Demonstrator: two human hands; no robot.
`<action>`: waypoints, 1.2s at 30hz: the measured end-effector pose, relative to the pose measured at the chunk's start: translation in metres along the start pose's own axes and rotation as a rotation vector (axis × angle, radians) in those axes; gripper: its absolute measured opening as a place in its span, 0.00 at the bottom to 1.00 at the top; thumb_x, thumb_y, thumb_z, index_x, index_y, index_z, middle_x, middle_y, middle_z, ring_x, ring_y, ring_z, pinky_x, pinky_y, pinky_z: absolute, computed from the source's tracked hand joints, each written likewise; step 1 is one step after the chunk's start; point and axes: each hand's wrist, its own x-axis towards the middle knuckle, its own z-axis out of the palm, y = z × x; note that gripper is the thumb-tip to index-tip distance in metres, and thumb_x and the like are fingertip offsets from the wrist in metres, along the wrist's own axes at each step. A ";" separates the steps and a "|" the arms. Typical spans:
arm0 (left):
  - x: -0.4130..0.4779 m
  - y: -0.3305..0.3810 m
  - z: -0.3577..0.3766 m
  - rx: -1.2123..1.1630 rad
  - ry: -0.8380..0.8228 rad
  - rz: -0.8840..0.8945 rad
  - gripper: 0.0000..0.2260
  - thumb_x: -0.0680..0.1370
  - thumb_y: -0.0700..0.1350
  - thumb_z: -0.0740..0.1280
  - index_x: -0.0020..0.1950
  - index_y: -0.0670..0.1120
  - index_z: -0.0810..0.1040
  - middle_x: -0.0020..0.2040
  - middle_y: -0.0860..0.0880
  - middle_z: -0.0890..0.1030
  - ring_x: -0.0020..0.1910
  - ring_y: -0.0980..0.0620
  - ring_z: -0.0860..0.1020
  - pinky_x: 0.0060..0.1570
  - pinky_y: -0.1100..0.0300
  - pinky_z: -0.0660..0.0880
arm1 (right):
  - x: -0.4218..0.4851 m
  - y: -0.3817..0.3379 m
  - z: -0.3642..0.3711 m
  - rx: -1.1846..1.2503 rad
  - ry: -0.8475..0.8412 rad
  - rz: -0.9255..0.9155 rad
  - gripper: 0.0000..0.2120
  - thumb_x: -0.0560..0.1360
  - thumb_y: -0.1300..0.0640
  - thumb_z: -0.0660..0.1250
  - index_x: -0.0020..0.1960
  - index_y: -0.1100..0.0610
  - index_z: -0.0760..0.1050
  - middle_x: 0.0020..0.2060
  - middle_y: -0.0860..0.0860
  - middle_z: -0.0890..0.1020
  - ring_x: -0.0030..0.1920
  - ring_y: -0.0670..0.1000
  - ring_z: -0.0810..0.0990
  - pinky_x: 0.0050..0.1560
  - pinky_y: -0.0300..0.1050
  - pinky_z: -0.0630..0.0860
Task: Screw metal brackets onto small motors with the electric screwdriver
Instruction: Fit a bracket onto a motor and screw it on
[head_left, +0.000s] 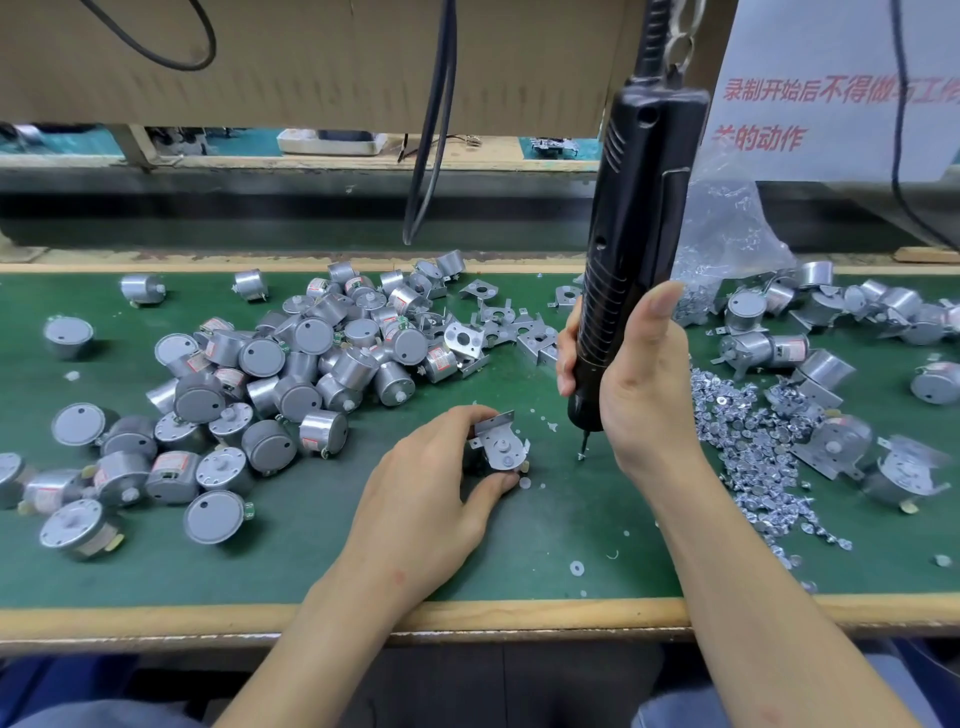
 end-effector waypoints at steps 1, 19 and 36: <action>0.000 0.000 0.000 -0.001 0.000 0.000 0.19 0.74 0.53 0.74 0.63 0.56 0.73 0.37 0.70 0.69 0.42 0.63 0.67 0.39 0.74 0.64 | 0.000 0.000 0.000 0.000 -0.003 0.001 0.34 0.64 0.17 0.52 0.35 0.46 0.76 0.28 0.49 0.77 0.27 0.52 0.75 0.32 0.46 0.74; 0.000 0.000 -0.001 -0.009 -0.023 -0.018 0.19 0.73 0.53 0.74 0.62 0.57 0.73 0.45 0.76 0.71 0.40 0.64 0.71 0.39 0.71 0.64 | -0.003 -0.001 0.002 0.001 -0.024 0.028 0.35 0.64 0.17 0.51 0.35 0.47 0.76 0.28 0.50 0.77 0.27 0.51 0.75 0.32 0.45 0.74; 0.001 0.001 -0.004 -0.116 -0.100 0.005 0.17 0.72 0.49 0.76 0.59 0.57 0.77 0.41 0.74 0.74 0.39 0.71 0.72 0.40 0.77 0.64 | 0.015 -0.021 0.033 0.218 -0.146 -0.004 0.34 0.65 0.23 0.52 0.36 0.54 0.73 0.27 0.51 0.74 0.25 0.53 0.71 0.31 0.45 0.70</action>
